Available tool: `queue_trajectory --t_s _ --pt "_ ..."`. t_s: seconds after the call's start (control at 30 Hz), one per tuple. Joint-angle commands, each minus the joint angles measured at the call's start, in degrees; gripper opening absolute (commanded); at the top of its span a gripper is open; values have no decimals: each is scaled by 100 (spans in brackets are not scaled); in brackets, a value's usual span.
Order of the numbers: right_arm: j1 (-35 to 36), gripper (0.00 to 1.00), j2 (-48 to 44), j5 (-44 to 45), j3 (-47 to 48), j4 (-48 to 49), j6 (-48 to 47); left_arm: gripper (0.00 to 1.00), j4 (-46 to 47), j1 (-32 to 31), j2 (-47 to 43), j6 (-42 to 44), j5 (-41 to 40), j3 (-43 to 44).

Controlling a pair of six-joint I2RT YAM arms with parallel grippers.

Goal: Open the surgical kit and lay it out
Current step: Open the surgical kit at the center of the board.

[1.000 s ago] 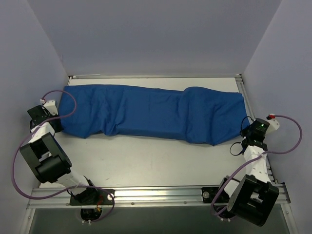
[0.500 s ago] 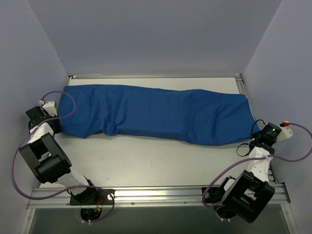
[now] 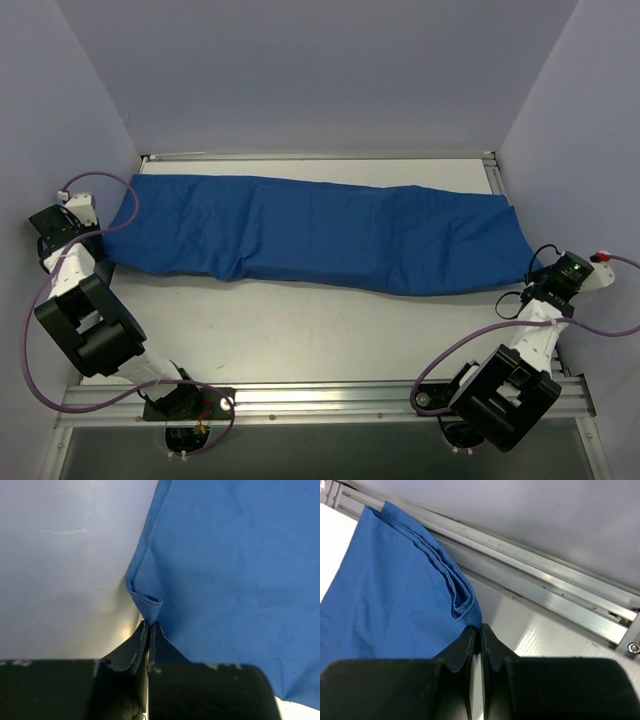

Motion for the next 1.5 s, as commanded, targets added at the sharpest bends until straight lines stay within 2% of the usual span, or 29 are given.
queue_trajectory --t_s 0.0,0.27,0.3,0.33,0.4,0.43,0.5,0.53,0.6,0.7,0.73,0.8,0.83,0.9,0.93,1.03,1.07,1.2,1.37,1.47 --pt "-158 0 -139 311 422 277 30 2 -36 78 -37 229 -235 325" --pt "-826 1 46 -155 413 435 258 2 175 166 298 405 -402 -114" --pt "-826 6 46 -172 413 444 258 2 192 166 324 414 -402 -114" --pt "-826 17 55 -190 405 435 241 3 192 166 351 423 -402 -105" --pt "-826 29 11 -216 404 444 223 6 96 175 333 493 -254 -79" --pt "-826 44 2 -251 405 453 197 20 43 175 298 528 -166 -79" --pt "-791 55 2 -471 440 444 170 41 -166 166 149 607 167 -35" --pt "-747 59 11 -532 474 418 144 55 -238 166 88 616 256 -18" --pt "-581 62 20 -568 615 217 48 62 -509 157 -114 634 423 35" --pt "287 62 -94 -315 799 -73 -154 64 -992 79 -316 651 810 211" --pt "969 61 -121 -226 852 -127 -181 64 -1133 -61 -352 634 950 333" --pt "1667 61 -130 -321 923 12 -234 64 -1449 -333 -440 538 1056 413" --pt "2314 58 -86 -400 1010 92 -243 64 -1547 -753 -458 502 1083 457" --pt "2889 56 325 -724 1168 276 -347 64 -1679 -1299 -475 353 1066 483" --pt "3335 53 797 -831 1465 251 -409 64 -1680 -1859 -467 274 1031 510" --pt "3909 46 1564 -1121 2152 5 -682 64 -1723 -2688 -283 -42 1039 659" --pt "4285 46 1984 -1131 2275 -30 -734 64 -1741 -3143 -117 -113 1031 825" --pt "4999 45 2813 -1078 2759 -22 -867 65 -1724 -3970 401 -578 1022 1343" --pt "5335 38 3586 -1306 3172 40 -858 65 -1505 -4483 1175 -912 925 1880" --pt "5502 37 3973 -1219 3462 -74 -902 63 -1451 -4668 1614 -1009 872 2170"
